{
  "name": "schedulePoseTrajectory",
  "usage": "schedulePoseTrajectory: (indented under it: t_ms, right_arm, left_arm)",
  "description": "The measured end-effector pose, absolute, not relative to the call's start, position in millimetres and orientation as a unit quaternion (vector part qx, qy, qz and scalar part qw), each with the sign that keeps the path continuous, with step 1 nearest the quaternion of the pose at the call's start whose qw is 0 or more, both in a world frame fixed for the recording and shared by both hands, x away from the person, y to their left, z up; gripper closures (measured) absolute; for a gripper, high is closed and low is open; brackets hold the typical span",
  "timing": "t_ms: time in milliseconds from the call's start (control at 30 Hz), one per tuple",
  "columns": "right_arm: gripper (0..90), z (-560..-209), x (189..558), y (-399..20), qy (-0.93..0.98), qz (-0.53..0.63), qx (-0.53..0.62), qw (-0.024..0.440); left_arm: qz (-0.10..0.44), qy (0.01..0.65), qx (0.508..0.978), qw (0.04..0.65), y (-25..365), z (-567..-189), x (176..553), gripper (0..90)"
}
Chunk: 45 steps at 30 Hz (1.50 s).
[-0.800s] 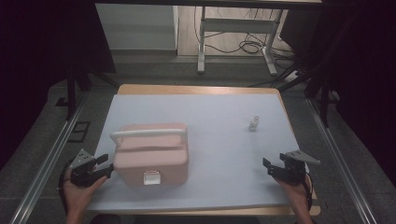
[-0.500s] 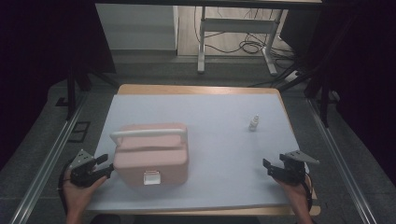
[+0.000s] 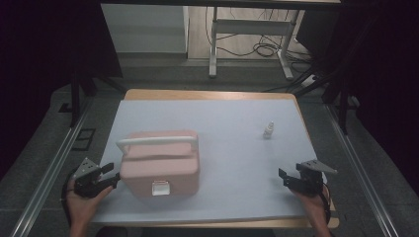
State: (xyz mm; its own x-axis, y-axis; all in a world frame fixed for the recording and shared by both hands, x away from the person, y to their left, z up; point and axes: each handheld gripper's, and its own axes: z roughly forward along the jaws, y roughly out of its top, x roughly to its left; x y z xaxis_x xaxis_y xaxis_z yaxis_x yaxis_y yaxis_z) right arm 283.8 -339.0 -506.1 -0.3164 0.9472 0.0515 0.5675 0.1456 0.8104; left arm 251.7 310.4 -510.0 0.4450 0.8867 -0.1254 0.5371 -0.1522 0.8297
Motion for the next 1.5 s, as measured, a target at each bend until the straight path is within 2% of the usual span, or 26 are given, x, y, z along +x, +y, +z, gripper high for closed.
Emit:
schedulePoseTrajectory:
  t_ms: [300, 333, 367, 433, 467, 500, 533, 600, 667, 900, 1167, 1500]
  right_arm:
    - [25.3, -507, 284, -338, 0.719, 0.378, 0.528, 0.248]
    - [25.5, -507, 284, -338, 0.72, 0.377, 0.528, 0.248]
    - [25.5, -507, 284, -338, 0.72, 0.377, 0.528, 0.248]
    - [25.6, -507, 283, -338, 0.72, 0.377, 0.527, 0.249]
    - [25.7, -507, 283, -339, 0.72, 0.377, 0.527, 0.249]
    - [25.7, -507, 283, -339, 0.72, 0.377, 0.527, 0.249]
    - [25.8, -507, 283, -339, 0.72, 0.377, 0.527, 0.248]
    - [26.0, -507, 284, -339, 0.72, 0.377, 0.527, 0.249]
    - [26.0, -507, 284, -339, 0.72, 0.377, 0.527, 0.248]
    - [26.5, -508, 284, -337, 0.723, 0.375, 0.526, 0.246]
    - [27.1, -507, 283, -340, 0.719, 0.377, 0.529, 0.247]
    - [27.1, -506, 282, -337, 0.72, 0.38, 0.527, 0.246]
  left_arm:
    - [0.201, 0.49, 0.729, 0.434, 311, -509, 251, 46.5]
    - [0.201, 0.491, 0.728, 0.434, 312, -509, 251, 50.5]
    - [0.203, 0.493, 0.727, 0.434, 312, -509, 251, 50.5]
    - [0.202, 0.499, 0.72, 0.438, 314, -508, 250, 60.3]
    - [0.201, 0.503, 0.716, 0.441, 315, -508, 249, 70.4]
    - [0.201, 0.506, 0.712, 0.443, 316, -507, 248, 74.5]
    - [0.2, 0.508, 0.709, 0.445, 317, -506, 248, 74.5]
    - [0.196, 0.512, 0.706, 0.449, 318, -504, 248, 82.9]
    - [0.194, 0.511, 0.707, 0.449, 317, -503, 248, 86.0]
    - [0.17, 0.478, 0.738, 0.446, 292, -500, 261, 89.1]
    - [0.168, 0.468, 0.75, 0.437, 274, -495, 271, 90.0]
    - [0.144, 0.427, 0.784, 0.428, 221, -493, 282, 90.0]
